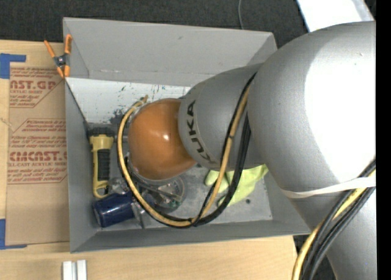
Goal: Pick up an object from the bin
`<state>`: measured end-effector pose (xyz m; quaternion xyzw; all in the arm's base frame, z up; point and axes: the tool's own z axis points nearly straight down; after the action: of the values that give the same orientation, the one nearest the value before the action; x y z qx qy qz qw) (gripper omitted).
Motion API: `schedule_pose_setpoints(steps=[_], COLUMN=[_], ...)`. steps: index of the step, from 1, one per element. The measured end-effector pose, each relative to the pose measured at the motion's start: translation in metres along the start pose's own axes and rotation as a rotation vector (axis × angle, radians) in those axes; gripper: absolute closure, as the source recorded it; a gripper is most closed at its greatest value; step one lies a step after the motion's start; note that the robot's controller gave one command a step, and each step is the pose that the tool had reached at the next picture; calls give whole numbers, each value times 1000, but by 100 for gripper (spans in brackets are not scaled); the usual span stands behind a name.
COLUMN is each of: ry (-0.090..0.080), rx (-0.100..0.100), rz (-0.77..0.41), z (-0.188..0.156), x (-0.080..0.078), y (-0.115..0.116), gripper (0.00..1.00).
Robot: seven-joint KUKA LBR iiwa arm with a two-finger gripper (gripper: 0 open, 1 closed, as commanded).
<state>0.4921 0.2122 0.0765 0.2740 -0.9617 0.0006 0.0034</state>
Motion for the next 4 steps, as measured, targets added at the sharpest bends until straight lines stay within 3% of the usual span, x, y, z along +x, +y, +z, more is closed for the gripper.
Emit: schedule_pose_setpoints(steps=[3,4], ry=[4,8], rx=[-1,-2], rz=[-1,-2], z=[-62,-104], x=[2,2], y=[1,2], gripper=[100,100])
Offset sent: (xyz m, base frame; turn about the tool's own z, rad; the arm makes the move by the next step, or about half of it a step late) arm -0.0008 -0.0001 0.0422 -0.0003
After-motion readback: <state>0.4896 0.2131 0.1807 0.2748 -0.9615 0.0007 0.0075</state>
